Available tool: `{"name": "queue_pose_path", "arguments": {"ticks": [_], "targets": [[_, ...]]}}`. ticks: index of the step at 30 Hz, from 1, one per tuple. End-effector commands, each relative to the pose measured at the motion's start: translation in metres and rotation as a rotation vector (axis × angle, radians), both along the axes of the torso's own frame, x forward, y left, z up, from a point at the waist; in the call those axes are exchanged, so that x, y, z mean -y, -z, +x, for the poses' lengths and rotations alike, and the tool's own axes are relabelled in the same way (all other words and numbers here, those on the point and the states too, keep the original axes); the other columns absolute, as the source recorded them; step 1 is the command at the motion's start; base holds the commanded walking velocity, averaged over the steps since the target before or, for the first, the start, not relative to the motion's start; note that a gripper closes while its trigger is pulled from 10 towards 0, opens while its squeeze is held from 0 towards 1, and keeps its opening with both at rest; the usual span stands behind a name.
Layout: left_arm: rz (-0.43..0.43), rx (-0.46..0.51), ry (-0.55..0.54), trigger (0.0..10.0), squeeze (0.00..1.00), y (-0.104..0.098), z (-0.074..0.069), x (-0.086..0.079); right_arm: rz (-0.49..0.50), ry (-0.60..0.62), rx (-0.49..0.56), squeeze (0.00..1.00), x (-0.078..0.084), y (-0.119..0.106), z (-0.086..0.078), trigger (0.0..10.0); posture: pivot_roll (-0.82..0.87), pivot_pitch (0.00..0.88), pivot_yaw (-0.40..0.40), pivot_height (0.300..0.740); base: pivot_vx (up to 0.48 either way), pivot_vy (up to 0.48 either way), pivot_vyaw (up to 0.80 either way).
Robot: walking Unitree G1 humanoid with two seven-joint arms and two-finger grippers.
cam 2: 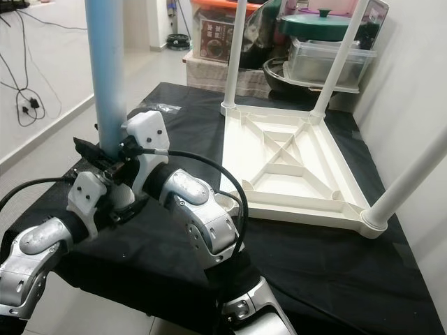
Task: Building children table
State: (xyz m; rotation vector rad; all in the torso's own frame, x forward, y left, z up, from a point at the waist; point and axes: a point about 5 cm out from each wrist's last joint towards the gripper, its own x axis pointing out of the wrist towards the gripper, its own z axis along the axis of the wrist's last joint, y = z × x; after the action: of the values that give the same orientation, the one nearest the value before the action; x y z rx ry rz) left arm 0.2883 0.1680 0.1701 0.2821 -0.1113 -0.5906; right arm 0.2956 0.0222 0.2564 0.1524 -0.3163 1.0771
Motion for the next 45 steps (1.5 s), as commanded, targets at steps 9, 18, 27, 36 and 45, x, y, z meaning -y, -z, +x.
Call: {"name": "queue_pose_path", "arguments": {"ticks": [9, 18, 27, 36, 45], "targets": [[0.079, -0.008, 0.119, 10.0, 0.0, -0.002, -0.008, 0.009, 0.068, -0.098, -0.063, 1.0, -0.008, -0.002, -0.007, 10.0, 0.07, 0.0, -0.049, 0.74, 0.0, 0.0, 0.0], [0.167, -0.011, 0.189, 10.0, 0.0, -0.004, -0.019, 0.004, 0.026, -0.166, -0.018, 0.0, -0.004, -0.003, -0.009, 10.0, 0.08, 0.0, -0.054, 0.74, 0.0, 0.0, 0.0], [0.138, -0.026, 0.202, 10.0, 0.0, 0.001, -0.019, 0.015, 0.128, -0.127, -0.038, 0.0, -0.009, -0.013, -0.007, 0.0, 0.07, 0.0, -0.051, 0.74, 0.0, 0.0, 0.0], [0.173, -0.034, 0.209, 10.0, 0.0, 0.004, -0.019, 0.01, 0.175, -0.117, -0.033, 0.0, -0.007, -0.016, -0.01, 0.0, 0.07, 0.0, -0.049, 0.74, 0.0, 0.0, 0.0], [0.192, -0.028, 0.175, 10.0, 0.71, 0.006, -0.016, 0.0, 0.197, -0.109, -0.048, 0.0, -0.002, -0.018, -0.009, 0.0, 0.07, 0.0, -0.042, 0.74, 0.0, 0.0, 0.0]]}}
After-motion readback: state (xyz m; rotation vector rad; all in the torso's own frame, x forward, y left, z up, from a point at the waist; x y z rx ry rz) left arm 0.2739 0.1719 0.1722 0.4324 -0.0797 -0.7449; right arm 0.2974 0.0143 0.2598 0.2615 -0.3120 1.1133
